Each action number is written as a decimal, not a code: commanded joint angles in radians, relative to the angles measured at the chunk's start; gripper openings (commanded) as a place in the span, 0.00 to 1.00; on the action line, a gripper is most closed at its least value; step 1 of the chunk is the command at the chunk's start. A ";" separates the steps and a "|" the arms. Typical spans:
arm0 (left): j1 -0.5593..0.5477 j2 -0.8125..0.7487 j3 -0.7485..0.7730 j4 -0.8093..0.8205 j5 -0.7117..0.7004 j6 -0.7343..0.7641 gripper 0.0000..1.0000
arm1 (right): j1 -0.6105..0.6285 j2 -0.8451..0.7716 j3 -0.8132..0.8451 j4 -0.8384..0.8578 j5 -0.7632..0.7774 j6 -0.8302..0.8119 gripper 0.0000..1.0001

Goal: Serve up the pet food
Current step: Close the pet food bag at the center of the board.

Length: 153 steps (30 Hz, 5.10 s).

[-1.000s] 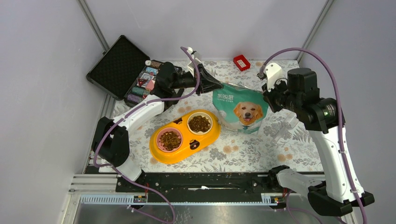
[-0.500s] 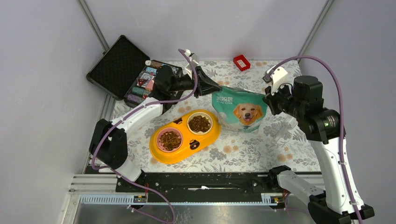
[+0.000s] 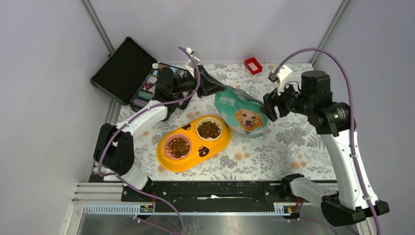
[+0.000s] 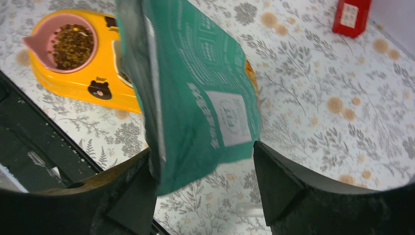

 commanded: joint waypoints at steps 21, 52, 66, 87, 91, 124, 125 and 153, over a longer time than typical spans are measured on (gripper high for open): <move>0.035 -0.060 0.110 0.210 -0.049 -0.032 0.67 | 0.164 0.033 0.019 0.111 0.142 0.057 0.00; -0.046 0.020 0.067 -0.049 0.083 0.273 0.60 | 0.164 0.056 0.049 0.090 0.132 0.057 0.00; -0.058 0.020 0.077 -0.078 0.092 0.280 0.00 | 0.163 0.046 0.041 0.084 0.152 0.045 0.00; -0.099 0.111 0.116 0.121 0.108 0.076 0.48 | 0.163 0.062 0.056 0.079 0.153 0.051 0.00; -0.102 0.150 0.121 0.289 0.119 -0.063 0.35 | 0.163 0.060 0.054 0.078 0.155 0.051 0.00; -0.160 0.124 0.109 0.149 0.047 0.066 0.00 | 0.163 0.044 0.054 0.077 0.158 0.048 0.01; -0.160 0.120 0.104 0.149 0.043 0.072 0.00 | 0.163 0.043 0.055 0.078 0.148 0.047 0.12; -0.158 0.104 0.126 0.065 0.007 0.132 0.00 | 0.269 0.207 0.106 0.173 0.151 0.149 0.24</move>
